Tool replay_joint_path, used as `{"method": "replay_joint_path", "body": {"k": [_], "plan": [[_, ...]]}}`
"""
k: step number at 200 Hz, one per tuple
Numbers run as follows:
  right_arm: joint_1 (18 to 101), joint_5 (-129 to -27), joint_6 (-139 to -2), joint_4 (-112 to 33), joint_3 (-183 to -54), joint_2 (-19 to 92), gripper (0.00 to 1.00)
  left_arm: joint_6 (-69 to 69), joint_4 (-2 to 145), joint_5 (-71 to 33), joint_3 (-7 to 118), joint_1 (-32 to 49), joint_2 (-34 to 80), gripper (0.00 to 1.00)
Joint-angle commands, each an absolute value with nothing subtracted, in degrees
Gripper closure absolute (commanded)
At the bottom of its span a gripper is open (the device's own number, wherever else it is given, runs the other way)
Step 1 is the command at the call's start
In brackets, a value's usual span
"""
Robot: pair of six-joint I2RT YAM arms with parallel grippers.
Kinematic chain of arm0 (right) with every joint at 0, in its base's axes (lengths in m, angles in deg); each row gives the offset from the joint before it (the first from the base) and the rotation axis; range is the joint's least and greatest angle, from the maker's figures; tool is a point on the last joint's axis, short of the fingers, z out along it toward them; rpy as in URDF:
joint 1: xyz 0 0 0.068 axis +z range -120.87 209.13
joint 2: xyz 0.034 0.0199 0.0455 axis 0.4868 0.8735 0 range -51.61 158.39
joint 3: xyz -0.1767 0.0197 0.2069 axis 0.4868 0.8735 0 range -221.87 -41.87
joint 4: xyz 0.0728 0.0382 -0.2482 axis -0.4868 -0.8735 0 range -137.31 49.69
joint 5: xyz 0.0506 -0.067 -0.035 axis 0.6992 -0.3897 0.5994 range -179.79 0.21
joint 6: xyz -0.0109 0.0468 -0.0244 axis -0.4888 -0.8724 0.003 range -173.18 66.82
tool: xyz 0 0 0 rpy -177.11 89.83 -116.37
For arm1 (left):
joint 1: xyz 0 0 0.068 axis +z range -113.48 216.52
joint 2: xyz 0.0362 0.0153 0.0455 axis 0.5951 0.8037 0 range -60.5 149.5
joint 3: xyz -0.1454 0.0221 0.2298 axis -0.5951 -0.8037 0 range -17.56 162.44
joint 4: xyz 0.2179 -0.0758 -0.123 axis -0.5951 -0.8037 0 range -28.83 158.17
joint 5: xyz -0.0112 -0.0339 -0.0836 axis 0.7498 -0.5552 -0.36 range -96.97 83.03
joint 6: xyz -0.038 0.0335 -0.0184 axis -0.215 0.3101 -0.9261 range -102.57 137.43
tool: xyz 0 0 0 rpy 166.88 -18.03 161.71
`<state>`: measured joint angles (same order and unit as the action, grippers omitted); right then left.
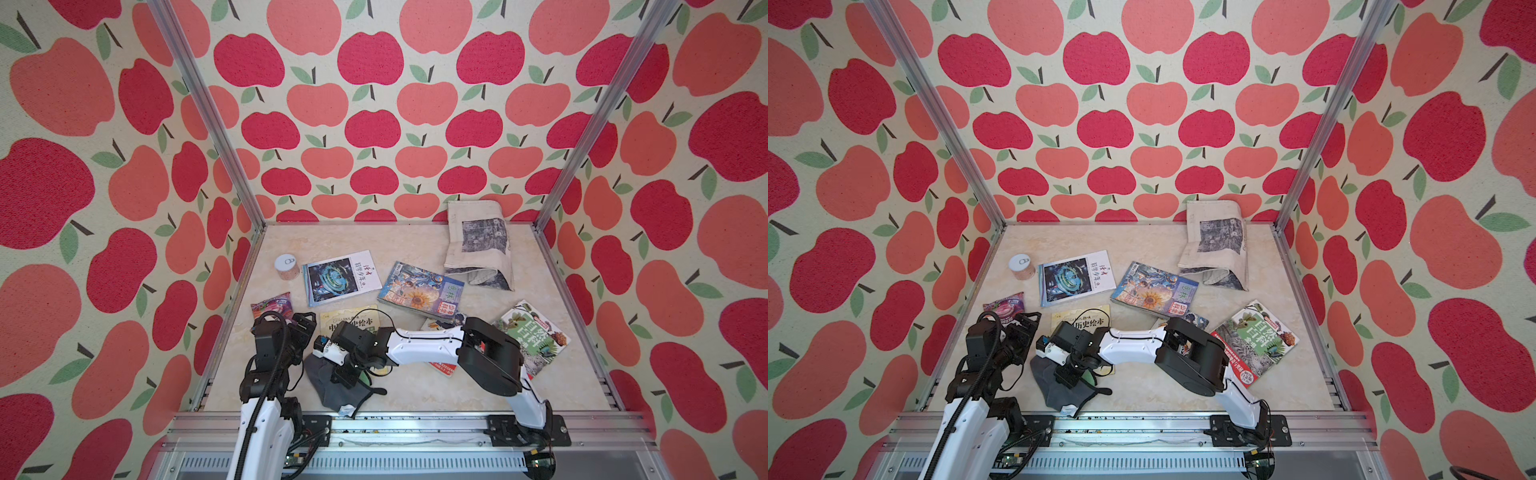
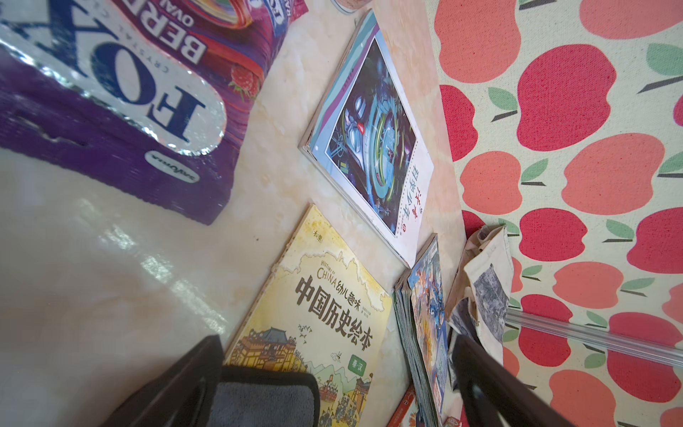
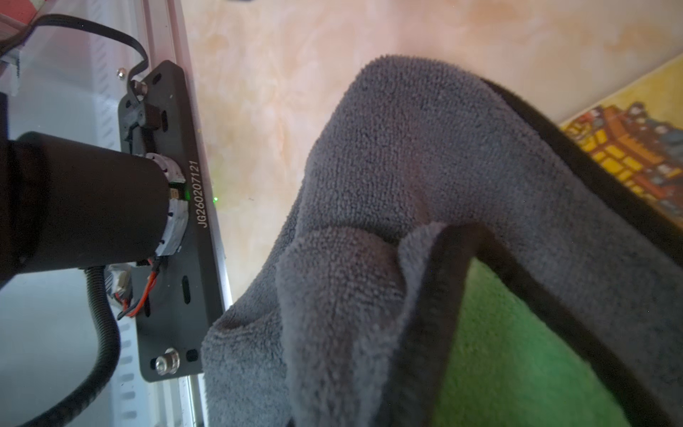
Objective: Wipe the cover of the book
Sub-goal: Wipe the dirt from the cover of the book.
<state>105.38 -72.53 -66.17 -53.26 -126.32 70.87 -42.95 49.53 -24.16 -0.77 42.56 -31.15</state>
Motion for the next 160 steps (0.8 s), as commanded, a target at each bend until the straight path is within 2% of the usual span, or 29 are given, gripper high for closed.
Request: {"method": "replay_joint_path", "body": {"k": [1,25,115,160], "plan": [[105.8,-70.7,-64.6,-57.3,-127.3,72.5,1.0,-42.9,47.2,-25.0,-0.4,43.3,-31.3,0.01],[105.3,-72.9,-64.5,-57.6,-124.3,70.7,1.0,-43.0,48.6,-25.8,-0.4,43.5,-29.2,0.01],[98.6,-77.3,-68.4,-52.6,-100.5,54.5,1.0,-42.8,51.9,-26.0,-0.6,43.3,-25.5,0.01],[96.5,-79.4,-68.5,-53.0,-95.5,50.4,1.0,-42.4,53.1,-25.5,-0.4,42.6,-23.2,0.01]]}}
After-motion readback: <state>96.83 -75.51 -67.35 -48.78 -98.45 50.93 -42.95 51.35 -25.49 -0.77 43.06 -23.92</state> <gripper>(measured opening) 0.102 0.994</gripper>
